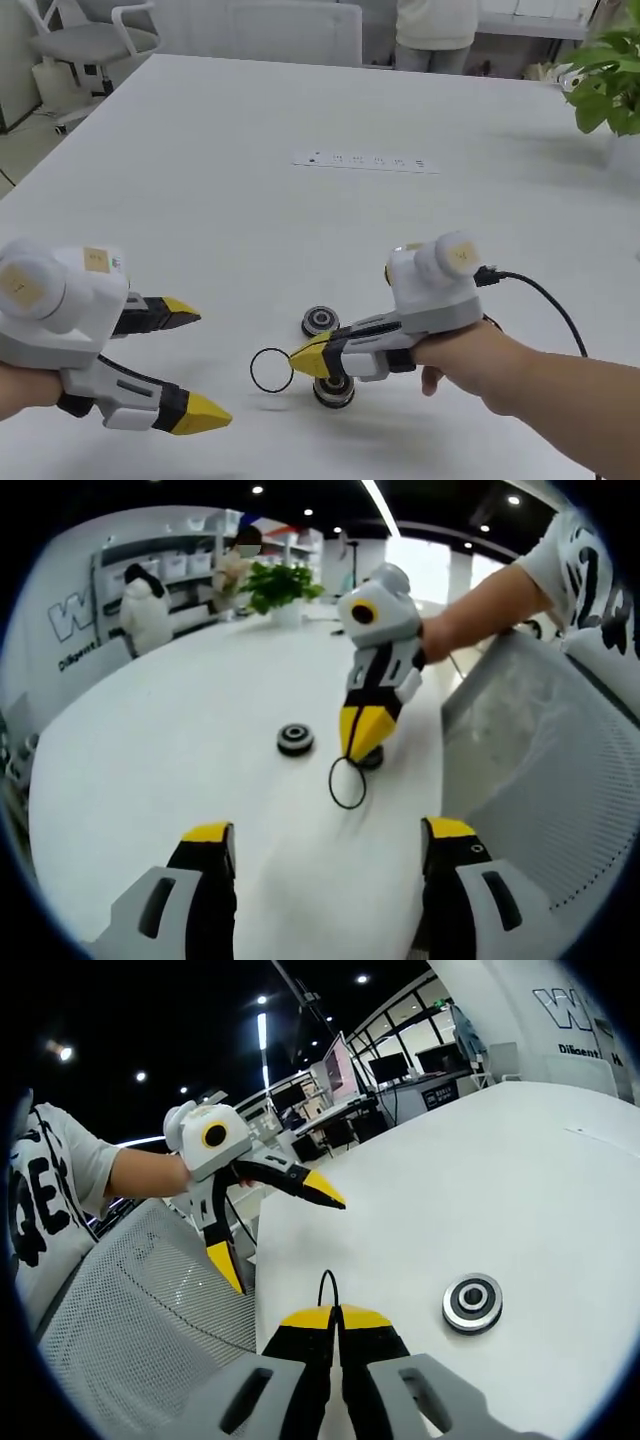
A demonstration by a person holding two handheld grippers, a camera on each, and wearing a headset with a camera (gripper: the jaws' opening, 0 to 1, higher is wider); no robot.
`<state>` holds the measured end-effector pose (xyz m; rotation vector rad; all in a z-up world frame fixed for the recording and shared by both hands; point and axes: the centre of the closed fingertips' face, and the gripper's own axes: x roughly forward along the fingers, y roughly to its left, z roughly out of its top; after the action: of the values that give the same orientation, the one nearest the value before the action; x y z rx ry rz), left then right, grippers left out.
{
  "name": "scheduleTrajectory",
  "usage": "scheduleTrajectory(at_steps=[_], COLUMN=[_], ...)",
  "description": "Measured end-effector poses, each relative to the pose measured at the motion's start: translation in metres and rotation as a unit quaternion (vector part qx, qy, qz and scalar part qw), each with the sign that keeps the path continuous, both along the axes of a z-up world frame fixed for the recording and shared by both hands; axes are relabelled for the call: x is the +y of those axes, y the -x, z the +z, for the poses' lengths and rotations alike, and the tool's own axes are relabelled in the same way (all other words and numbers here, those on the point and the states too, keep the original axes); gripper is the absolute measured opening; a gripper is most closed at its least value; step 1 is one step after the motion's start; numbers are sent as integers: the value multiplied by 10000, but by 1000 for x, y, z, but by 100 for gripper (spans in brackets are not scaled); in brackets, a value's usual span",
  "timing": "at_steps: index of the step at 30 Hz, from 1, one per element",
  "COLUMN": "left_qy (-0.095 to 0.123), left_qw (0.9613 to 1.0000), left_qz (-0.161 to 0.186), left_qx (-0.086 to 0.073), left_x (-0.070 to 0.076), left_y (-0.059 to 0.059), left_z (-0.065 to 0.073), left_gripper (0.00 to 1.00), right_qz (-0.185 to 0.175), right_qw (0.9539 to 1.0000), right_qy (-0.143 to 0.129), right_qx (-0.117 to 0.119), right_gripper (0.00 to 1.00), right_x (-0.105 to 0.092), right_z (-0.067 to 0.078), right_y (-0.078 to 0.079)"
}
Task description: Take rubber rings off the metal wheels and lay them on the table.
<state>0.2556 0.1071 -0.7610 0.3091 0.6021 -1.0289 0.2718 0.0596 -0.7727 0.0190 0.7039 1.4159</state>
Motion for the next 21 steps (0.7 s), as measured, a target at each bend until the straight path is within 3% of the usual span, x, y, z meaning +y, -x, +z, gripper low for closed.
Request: scheduleTrajectory(at_steps=[7,13,21], left_qy=[5,-6,-9], left_qw=[10000,10000,10000], left_qz=[38,46,53], left_qx=[-19,10,14], left_x=[3,4,4], left_y=[-1,2,2], left_z=[1,-1,-1], left_gripper=[77,77,77], right_qz=[83,227,406], right_qw=[9998,9980,9956], right_qy=[86,192,301], right_qx=[-172,-567,-785], right_gripper=[0,0,0], right_x=[7,11,13], right_z=[-6,-11,-15], right_y=[2,5,9])
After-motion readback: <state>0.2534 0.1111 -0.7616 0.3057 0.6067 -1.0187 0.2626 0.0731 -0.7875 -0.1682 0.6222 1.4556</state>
